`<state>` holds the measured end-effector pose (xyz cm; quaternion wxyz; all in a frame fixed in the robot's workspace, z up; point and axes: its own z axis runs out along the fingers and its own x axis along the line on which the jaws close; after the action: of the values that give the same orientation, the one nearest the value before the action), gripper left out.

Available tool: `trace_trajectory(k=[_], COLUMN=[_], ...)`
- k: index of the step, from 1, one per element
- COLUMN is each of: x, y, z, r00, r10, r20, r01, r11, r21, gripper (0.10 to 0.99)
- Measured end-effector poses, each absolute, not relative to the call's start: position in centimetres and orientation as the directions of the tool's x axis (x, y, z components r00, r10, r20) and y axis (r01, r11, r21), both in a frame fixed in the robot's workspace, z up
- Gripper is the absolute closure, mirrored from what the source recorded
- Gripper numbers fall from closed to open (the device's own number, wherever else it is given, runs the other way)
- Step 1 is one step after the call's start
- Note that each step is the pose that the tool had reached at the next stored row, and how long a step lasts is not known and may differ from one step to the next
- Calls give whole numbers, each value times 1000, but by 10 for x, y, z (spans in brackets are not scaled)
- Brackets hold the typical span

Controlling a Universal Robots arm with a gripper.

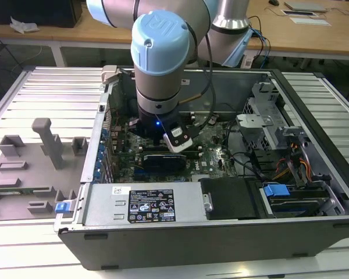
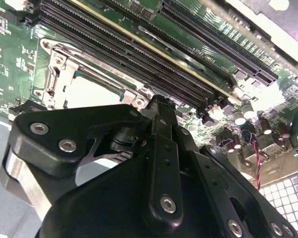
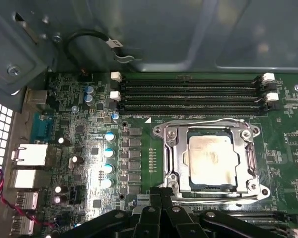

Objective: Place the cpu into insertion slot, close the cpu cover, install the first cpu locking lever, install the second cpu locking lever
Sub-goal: 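Install the second cpu locking lever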

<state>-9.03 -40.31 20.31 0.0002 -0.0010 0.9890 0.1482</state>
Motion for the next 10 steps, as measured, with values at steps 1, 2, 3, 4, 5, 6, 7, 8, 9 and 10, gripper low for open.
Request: trace_trajectory(k=[1, 2, 3, 4, 5, 6, 7, 8, 9, 10], x=[-91, -91, -92, -92, -93, -93, -93, -93, -93, -93], y=[-403, -403, -403, -403, -403, -403, -403, -402, -402, -401], z=[202, 202, 202, 201, 200, 200, 199, 199, 199, 199], r00=[-1000, -1000, -1000, -1000, -1000, -1000, -1000, -1000, -1000, -1000], r10=[-2, -2, -2, -2, -2, -2, -2, -2, -2, -2], r20=[-1, -1, -1, -1, -1, -1, -1, -1, -1, -1], r01=[-2, -2, -2, -2, -2, -2, -2, -2, -2, -2], r11=[956, 956, 955, 955, 955, 955, 955, 955, 955, 955], r21=[295, 295, 295, 295, 296, 296, 296, 296, 296, 296], gripper=[980, 980, 980, 980, 980, 980, 980, 980, 980, 980])
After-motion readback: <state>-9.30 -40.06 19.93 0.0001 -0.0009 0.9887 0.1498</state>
